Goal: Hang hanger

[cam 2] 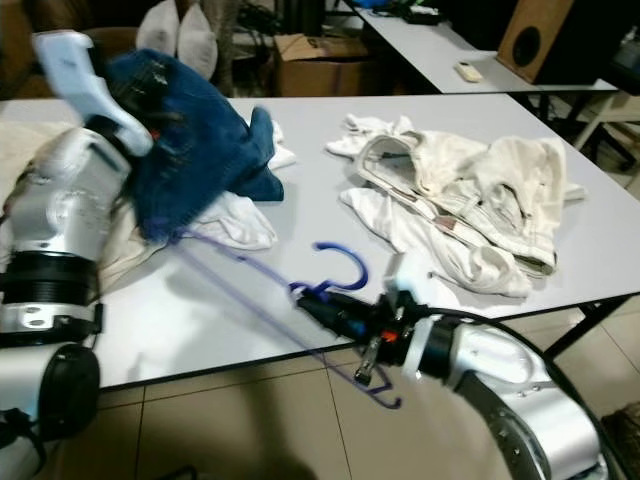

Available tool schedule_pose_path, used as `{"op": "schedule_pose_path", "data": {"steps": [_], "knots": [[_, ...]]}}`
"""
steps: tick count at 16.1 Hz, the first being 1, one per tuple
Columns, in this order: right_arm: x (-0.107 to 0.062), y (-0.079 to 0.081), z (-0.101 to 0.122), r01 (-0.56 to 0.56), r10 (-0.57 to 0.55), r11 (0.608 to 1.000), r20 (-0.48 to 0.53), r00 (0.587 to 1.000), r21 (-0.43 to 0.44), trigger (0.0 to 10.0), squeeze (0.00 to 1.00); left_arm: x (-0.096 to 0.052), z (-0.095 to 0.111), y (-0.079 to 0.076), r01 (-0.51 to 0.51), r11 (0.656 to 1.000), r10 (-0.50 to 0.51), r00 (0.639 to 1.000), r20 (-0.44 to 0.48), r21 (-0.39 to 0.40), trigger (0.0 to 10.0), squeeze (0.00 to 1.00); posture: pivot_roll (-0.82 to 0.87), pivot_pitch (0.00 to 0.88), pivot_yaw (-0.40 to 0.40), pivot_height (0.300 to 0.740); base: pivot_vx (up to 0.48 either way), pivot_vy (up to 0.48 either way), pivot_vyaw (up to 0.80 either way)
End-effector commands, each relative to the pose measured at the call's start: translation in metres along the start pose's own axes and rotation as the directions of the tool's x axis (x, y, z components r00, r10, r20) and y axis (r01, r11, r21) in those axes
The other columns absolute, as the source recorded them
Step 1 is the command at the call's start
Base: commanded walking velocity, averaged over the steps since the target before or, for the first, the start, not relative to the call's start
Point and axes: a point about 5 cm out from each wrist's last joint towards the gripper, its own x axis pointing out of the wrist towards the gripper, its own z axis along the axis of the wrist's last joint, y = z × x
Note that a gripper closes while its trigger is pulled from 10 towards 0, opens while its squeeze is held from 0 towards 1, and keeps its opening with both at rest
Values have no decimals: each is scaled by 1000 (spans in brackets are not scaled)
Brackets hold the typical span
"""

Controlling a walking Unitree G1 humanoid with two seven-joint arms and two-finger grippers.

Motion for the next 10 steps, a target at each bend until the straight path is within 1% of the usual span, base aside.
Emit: {"op": "schedule_pose_path", "data": {"steps": [1, 2, 3, 4, 5, 6, 7, 8, 9, 10], "knots": [[1, 2, 0, -16, 16, 1000, -9, 1000, 4, 10000, 0, 5, 4, -7, 12, 1000, -12, 1000, 2, 9, 0, 0, -54, 0, -14, 740, 0, 0, 0], [8, -2, -9, -1, 2, 1000, -41, 999, 18, 10000, 0, 8, 1, -20, 37, 999, -37, 999, -13, -16, 0, 0, -53, 0, -11, 740, 0, 0, 0], [10, -4, -12, 9, -7, 1000, -52, 999, 21, 10000, 0, 9, 0, -22, 44, 999, -45, 999, -17, -23, 0, 0, -53, 0, -11, 740, 0, 0, 0], [12, -10, -18, 52, -50, 998, -86, 995, 23, 10000, 0, 10, -1, -29, 61, 997, -62, 998, -27, -37, 0, 0, -50, 0, -12, 740, 0, 0, 0], [14, -21, -25, 143, -141, 990, -127, 982, 9, 10000, 0, 10, -4, -42, 92, 993, -96, 994, -49, -70, 0, 0, -43, 0, -17, 740, 0, 0, 0], [15, -29, -26, 210, -207, 978, -126, 970, 6, 10000, 0, 10, -7, -56, 106, 986, -116, 991, -70, -132, 0, 0, -39, 0, -20, 740, 0, 0, 0], [15, -33, -20, 231, -230, 973, -96, 968, -9, 10000, 0, 10, -11, -69, 86, 961, -112, 990, -84, -264, 0, 0, -37, 0, -21, 740, 0, 0, 0], [15, -34, -19, 233, -233, 972, -91, 968, -14, 10000, 0, 10, -11, -71, 81, 954, -110, 990, -84, -290, 0, 0, -37, 0, -21, 740, 0, 0, 0], [13, -38, -16, 264, -266, 964, -78, 961, -34, 10000, 0, 12, -6, -72, 51, 928, -75, 996, -50, -368, 0, 0, -39, 0, -20, 740, 0, 0, 0], [11, -42, -13, 295, -298, 954, -69, 952, -47, 10000, 0, 14, 1, -68, 25, 899, -39, 999, -24, -437, 0, 0, -39, 0, -20, 740, 0, 0, 0]]}}
